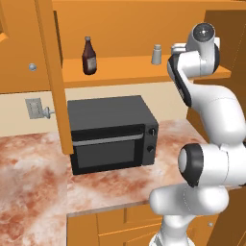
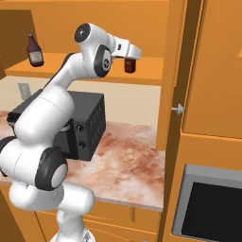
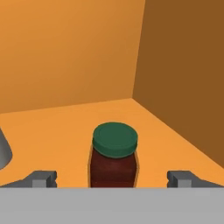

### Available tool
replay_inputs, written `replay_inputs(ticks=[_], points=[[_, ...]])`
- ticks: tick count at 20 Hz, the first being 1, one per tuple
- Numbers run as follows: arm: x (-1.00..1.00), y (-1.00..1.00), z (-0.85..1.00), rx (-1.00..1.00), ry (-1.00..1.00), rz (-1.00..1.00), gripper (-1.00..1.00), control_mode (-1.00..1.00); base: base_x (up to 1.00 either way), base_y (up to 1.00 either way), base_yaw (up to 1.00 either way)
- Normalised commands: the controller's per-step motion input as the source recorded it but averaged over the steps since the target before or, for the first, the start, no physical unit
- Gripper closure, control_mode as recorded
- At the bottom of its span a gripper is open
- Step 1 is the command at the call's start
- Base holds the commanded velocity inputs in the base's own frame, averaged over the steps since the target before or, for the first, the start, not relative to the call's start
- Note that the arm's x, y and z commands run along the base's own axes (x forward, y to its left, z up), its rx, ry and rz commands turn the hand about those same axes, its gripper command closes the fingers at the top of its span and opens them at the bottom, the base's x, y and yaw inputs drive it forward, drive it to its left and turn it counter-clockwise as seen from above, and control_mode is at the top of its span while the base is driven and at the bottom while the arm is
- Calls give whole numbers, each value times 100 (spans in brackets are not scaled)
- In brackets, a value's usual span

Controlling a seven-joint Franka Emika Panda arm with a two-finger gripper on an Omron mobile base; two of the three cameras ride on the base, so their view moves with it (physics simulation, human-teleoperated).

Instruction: Collect the paprika, ketchup, and shaker from the cabinet and place them next to the stove.

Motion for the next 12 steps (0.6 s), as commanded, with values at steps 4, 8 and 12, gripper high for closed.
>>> replay_inputs(ticks=[4,8,12], points=[[10,-7,0,0,2,0,-100,-100,0,0,0],[9,-7,-2,0,3,0,-100,-100,0,0,0],[7,-2,-5,0,5,0,-100,-100,0,0,0]])
